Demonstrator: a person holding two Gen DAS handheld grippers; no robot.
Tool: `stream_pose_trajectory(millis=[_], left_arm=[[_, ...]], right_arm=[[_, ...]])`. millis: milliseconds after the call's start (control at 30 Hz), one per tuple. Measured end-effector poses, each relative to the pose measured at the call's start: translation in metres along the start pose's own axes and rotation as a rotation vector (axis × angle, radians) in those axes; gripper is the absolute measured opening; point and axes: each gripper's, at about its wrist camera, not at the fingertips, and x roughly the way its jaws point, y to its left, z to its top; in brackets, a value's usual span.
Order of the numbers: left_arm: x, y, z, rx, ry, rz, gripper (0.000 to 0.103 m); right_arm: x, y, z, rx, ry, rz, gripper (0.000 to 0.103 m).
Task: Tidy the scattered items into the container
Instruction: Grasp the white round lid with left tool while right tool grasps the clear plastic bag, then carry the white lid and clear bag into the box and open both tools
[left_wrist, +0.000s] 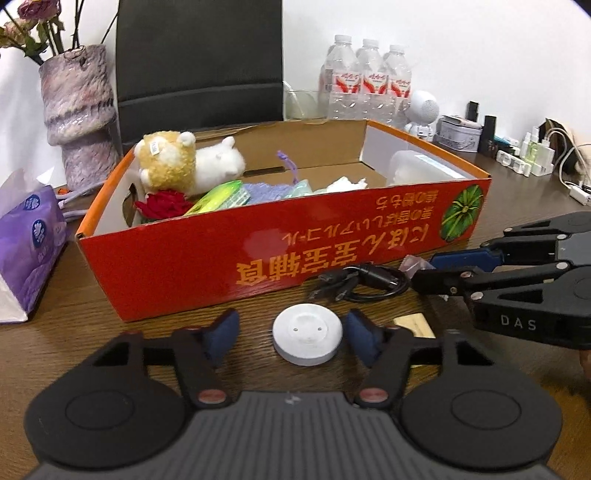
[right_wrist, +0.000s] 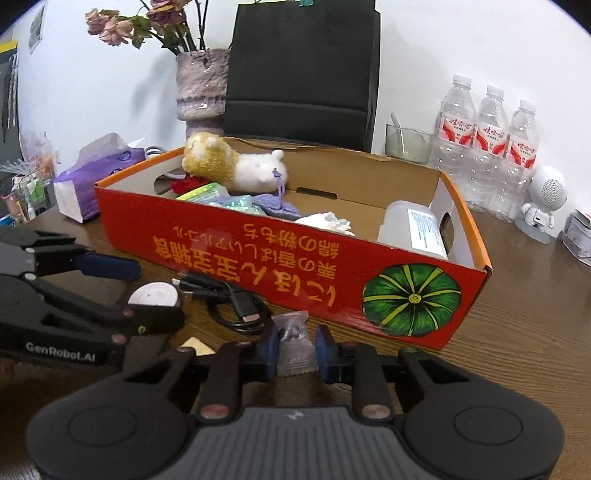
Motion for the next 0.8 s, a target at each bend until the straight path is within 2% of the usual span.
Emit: stream_pose_trajectory(millis=[67,100,567,800], left_arm=[[-0.002,-0.002,0.001,0.017,0.001,-0.015,0.042],[-0.002,-0.002,0.001,0.023,0.002,-0.023,0.04],[-0.013,0.001,-0.003,-0.021,-0.007,-0.029,0.04],[-0.052,0.003,-0.003,-0.051,-0.105,-0.044,0.04]], right_arm=[[-0.001,-0.001,-0.001,0.006,-0.001,0.007,0.02],[-0.001,-0.001,-0.001,0.008,-0.001,0.009,0.02],[-0.011,0.001,-0.006,0.057,-0.013,-0.007,0.019],[-0.034,0.0,-0.009,0.092,-0.058,0.0,0.019]])
